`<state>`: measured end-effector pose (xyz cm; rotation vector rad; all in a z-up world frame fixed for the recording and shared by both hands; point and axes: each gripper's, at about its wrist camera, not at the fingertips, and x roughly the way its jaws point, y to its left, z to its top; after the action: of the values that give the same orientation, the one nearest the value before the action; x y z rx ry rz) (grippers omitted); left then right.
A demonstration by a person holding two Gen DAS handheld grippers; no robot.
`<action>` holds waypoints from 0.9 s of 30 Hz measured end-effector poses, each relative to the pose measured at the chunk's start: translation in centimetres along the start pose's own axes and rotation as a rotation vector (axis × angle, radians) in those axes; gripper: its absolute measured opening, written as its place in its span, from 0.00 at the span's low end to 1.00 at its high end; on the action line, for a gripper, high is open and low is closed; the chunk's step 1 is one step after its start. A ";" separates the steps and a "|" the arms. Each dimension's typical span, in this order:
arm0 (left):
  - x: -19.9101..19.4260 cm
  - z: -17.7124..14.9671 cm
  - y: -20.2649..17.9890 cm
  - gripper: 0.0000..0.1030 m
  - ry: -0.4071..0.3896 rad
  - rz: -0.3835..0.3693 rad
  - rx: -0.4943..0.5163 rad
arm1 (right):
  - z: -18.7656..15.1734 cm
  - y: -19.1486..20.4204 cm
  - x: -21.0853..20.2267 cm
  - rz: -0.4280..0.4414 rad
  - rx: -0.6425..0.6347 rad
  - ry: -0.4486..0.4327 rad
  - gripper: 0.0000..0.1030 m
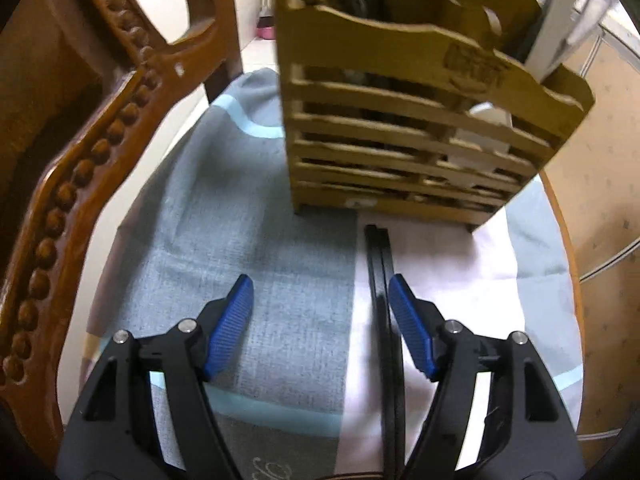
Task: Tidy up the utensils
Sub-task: 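Lower the left gripper and close it on the black chopstick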
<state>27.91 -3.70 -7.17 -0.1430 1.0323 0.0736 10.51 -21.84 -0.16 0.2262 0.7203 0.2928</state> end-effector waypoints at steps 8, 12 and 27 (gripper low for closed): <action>0.4 -0.2 0.7 0.70 0.006 0.015 0.000 | 0.0 -0.2 0.0 -0.004 0.003 0.003 0.84; 0.7 -0.3 1.9 0.71 0.016 0.006 -0.008 | 0.0 -0.2 0.1 -0.005 0.003 0.007 0.84; 2.4 2.0 1.8 0.09 -0.037 0.023 0.082 | 0.3 1.1 1.3 -0.051 -0.063 0.016 0.84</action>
<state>30.55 -1.65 -8.37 -0.0551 0.9984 0.0547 11.39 -20.38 -0.43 0.1458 0.7304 0.2686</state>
